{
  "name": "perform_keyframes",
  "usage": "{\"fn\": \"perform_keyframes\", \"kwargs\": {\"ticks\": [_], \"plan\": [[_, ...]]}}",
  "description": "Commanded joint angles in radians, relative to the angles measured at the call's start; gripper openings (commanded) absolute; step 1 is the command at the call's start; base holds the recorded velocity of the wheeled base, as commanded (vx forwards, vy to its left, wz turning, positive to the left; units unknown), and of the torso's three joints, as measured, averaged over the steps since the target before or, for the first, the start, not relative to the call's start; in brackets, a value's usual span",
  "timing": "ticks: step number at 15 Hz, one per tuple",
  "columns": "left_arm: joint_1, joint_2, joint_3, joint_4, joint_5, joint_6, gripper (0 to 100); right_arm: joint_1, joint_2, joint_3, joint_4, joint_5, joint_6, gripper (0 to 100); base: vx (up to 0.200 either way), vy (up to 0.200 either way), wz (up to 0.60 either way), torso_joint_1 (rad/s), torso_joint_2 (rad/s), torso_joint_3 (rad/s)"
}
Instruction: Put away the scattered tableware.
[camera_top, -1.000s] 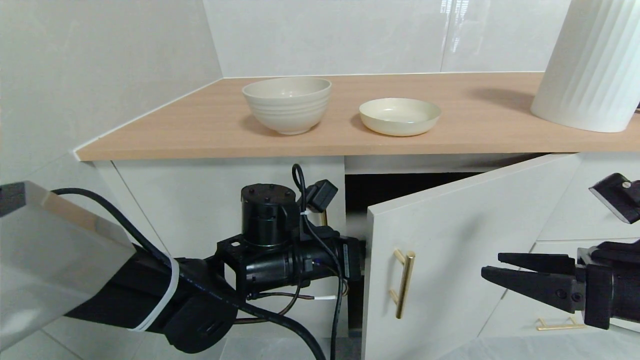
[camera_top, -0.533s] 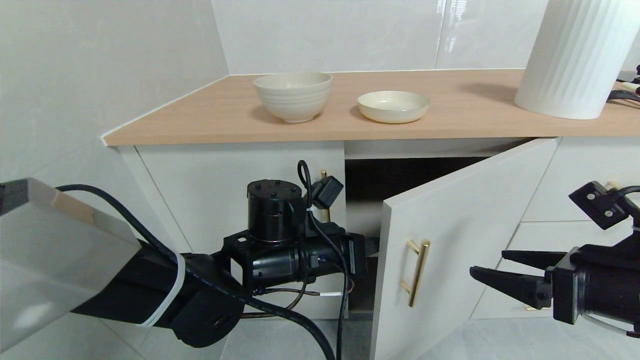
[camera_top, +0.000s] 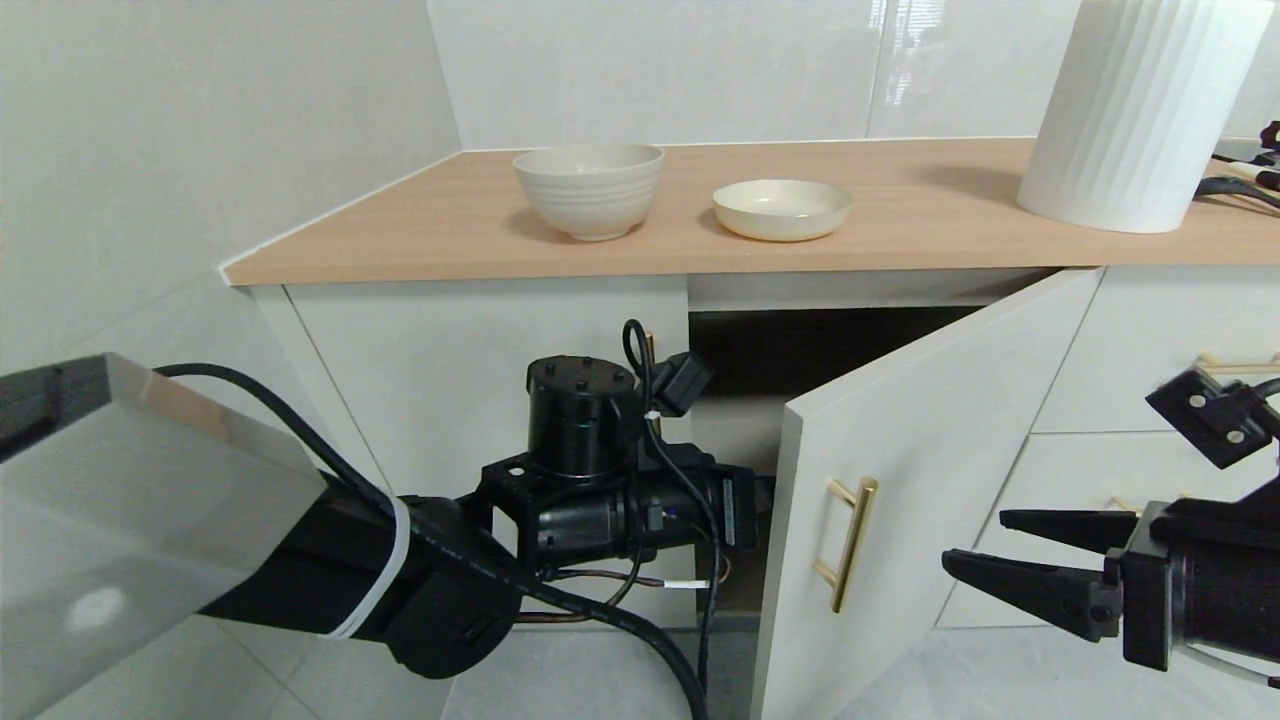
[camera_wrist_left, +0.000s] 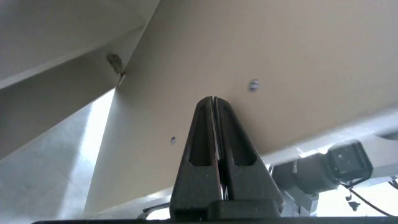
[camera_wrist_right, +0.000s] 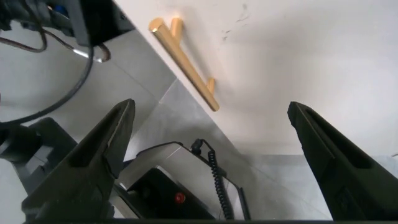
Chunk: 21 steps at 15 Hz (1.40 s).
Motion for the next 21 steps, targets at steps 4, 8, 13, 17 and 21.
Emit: {"fn": "perform_keyframes", "kwargs": {"ticks": [4,8,13,17,21], "plan": [[-0.003,0.058,-0.096,0.027,0.001,0.000,0,0.007,-0.016,0.001,-0.001,0.001,0.000,100,-0.050,0.000,0.00,0.001,0.00,0.002],[-0.009,0.110,-0.146,0.055,0.003,0.000,0,0.007,-0.037,0.001,-0.001,0.001,0.002,100,0.000,0.000,0.00,0.000,0.00,0.000],[-0.020,0.085,-0.125,0.056,0.015,0.000,0,0.008,-0.114,-0.010,0.038,0.044,0.002,100,0.000,0.000,0.00,0.000,0.00,0.000],[-0.035,0.065,-0.134,0.102,0.027,-0.002,0,0.008,-0.183,-0.059,0.139,0.097,0.005,100,0.000,0.000,0.00,0.000,0.00,0.000],[-0.074,0.065,-0.153,0.141,0.031,-0.002,0,0.008,-0.225,-0.060,0.144,0.147,0.005,100,0.000,0.000,0.00,0.000,0.00,0.000]]}}
